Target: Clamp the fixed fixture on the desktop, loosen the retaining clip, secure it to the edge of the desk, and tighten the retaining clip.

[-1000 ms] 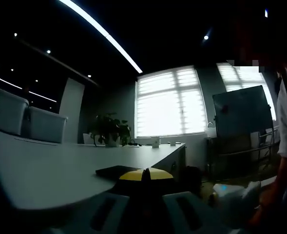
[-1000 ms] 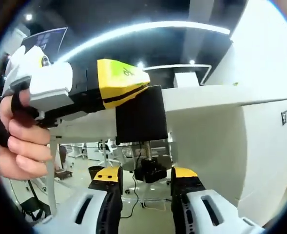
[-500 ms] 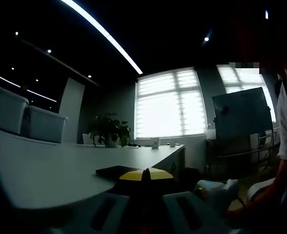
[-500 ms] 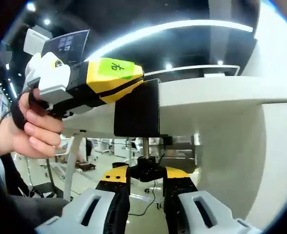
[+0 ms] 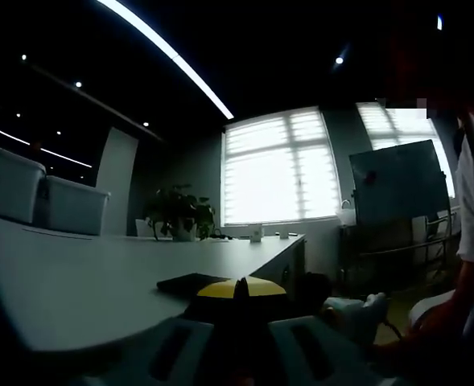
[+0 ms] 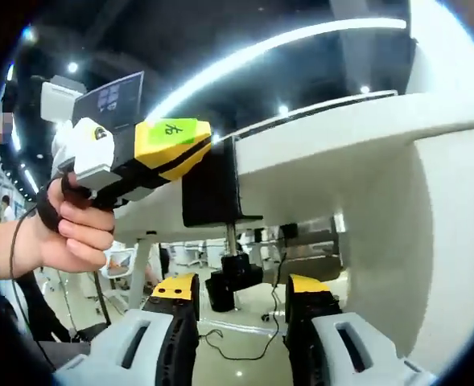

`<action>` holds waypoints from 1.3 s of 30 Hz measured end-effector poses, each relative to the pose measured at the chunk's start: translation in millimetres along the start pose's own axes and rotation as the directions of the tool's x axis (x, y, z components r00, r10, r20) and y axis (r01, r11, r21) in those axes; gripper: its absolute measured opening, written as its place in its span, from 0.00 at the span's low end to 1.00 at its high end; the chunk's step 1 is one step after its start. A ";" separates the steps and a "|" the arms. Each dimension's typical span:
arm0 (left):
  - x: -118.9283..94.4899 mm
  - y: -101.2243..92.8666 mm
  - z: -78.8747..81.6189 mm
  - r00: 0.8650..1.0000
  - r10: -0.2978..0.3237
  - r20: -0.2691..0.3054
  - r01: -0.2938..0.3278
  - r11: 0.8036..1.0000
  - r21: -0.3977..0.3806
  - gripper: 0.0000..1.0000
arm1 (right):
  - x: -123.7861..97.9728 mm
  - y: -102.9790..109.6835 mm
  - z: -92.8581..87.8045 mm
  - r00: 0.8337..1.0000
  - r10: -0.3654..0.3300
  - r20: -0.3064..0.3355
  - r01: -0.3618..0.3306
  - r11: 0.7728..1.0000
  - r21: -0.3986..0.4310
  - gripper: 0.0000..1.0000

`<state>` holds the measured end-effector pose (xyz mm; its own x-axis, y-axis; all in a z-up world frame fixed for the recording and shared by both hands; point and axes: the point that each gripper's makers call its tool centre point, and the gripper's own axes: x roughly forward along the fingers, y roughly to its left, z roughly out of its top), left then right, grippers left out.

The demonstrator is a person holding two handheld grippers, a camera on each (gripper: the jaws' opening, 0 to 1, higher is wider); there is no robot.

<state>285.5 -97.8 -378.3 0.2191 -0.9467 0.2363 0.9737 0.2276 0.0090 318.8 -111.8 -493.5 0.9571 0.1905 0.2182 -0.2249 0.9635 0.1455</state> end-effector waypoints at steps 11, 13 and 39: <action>2.5 -1.6 0.5 1.000 -0.005 0.006 0.005 1.000 -0.002 0.01 | 3.4 13.8 12.5 0.992 -0.128 0.021 0.129 0.991 -0.034 0.37; 2.8 -1.7 0.4 1.000 -0.003 0.004 0.003 1.000 0.002 0.01 | 6.8 15.1 14.6 0.990 -0.142 0.027 0.143 0.988 -0.057 0.36; 2.2 -1.7 1.3 1.000 -0.014 0.020 0.014 1.000 -0.012 0.01 | 19.6 14.2 11.2 0.935 0.345 -0.085 -0.353 0.929 -0.111 0.24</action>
<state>284.2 -100.0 -376.5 0.2041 -0.9451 0.2552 0.9774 0.2112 0.0007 332.4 -96.5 -476.4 0.8327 0.5263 0.1721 -0.5264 0.8488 -0.0487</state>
